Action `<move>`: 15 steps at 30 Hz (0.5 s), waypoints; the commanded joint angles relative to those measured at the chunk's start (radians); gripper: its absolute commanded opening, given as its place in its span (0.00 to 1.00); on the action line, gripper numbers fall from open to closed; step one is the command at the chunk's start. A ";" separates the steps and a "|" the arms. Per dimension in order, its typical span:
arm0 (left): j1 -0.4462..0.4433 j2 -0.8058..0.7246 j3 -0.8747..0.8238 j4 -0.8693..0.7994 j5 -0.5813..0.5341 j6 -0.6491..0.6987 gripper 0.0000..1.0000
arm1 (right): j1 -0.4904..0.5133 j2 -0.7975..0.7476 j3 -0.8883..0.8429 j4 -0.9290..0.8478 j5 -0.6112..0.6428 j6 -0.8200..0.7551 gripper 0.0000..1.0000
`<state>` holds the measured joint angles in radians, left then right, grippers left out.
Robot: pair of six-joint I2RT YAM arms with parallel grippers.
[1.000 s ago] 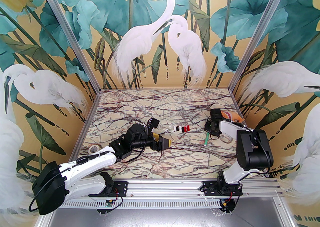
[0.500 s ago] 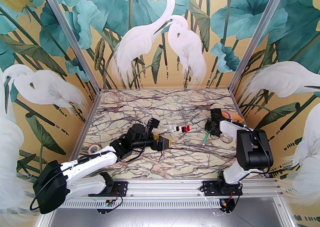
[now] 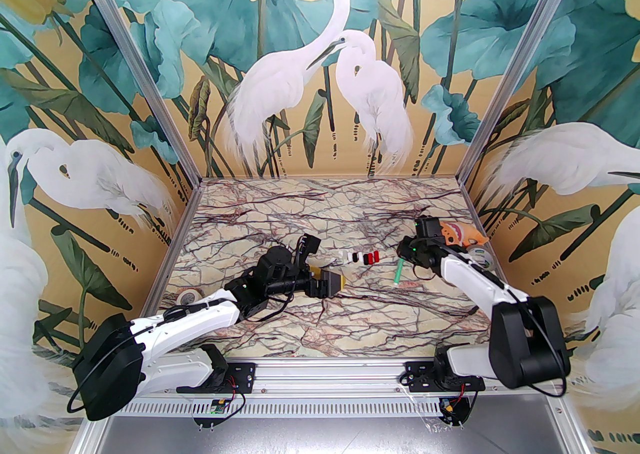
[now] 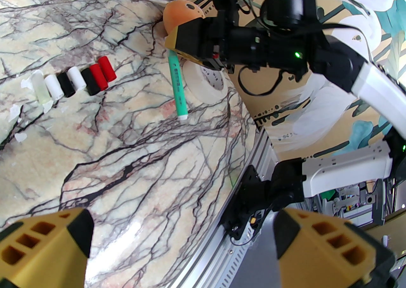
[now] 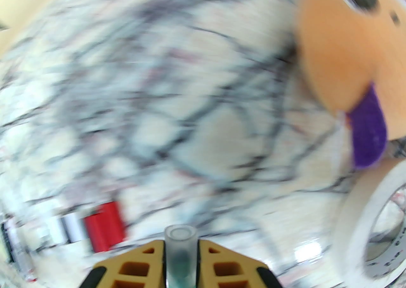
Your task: Open the pen caps
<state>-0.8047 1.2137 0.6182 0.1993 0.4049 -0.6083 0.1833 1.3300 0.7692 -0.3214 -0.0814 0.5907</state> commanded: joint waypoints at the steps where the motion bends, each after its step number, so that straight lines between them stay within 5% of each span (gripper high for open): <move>1: 0.005 0.036 -0.013 0.089 0.035 -0.046 0.99 | 0.057 -0.056 -0.008 0.030 -0.056 0.050 0.21; 15: 0.005 0.128 -0.006 0.251 0.087 -0.137 0.99 | 0.340 -0.212 -0.013 0.200 -0.045 0.265 0.20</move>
<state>-0.8047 1.3334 0.6167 0.4061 0.4641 -0.7246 0.4889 1.1332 0.7689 -0.2016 -0.1383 0.7834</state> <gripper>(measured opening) 0.994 0.208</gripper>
